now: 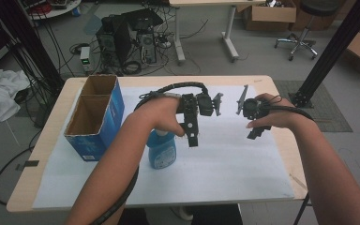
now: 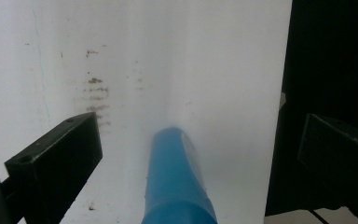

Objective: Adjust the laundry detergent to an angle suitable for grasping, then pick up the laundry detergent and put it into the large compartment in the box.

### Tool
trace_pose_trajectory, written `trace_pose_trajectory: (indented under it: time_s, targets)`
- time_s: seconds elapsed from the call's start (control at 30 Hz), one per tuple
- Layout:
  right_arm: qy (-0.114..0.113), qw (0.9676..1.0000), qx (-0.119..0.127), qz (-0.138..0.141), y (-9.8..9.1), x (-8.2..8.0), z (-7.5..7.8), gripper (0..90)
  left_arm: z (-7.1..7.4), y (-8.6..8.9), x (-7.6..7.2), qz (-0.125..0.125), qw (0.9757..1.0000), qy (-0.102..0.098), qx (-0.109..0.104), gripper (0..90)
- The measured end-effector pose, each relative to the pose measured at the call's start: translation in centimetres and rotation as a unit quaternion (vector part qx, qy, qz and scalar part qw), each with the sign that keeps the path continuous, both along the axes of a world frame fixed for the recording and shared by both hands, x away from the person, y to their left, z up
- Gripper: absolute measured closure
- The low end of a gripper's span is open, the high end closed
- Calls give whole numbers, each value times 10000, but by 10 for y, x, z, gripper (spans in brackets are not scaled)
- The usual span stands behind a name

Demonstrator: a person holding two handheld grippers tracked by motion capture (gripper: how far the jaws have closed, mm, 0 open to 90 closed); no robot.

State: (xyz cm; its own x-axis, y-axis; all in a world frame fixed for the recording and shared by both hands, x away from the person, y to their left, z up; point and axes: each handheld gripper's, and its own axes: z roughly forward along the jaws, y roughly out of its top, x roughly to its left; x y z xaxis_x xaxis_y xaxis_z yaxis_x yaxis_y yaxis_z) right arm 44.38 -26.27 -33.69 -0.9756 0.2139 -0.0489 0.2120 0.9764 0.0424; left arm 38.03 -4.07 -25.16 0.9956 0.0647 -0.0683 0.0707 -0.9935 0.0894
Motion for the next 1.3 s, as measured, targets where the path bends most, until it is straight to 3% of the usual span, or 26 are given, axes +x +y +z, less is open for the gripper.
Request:
trace_pose_trajectory:
  time_s: [0.73, 1.0, 1.13, 1.3]
  targets:
    - [-74, 9999, 108, -44, -5, 1, 3, 162, 6, -1, 3, -16, 10000, 16, -42, 1]
    - [-21, 10000, 38, -41, -4, 4, -4, 163, 3, 2, 9, 14, 9998, 68, -189, 1]
    - [-12, 10000, 22, -38, -3, 5, -6, 165, 2, 3, 8, 9, 9999, 67, -102, 1]
    - [-14, 10000, 22, -84, -4, 3, -3, 164, 7, 4, 6, 33, 9998, 49, -191, 1]
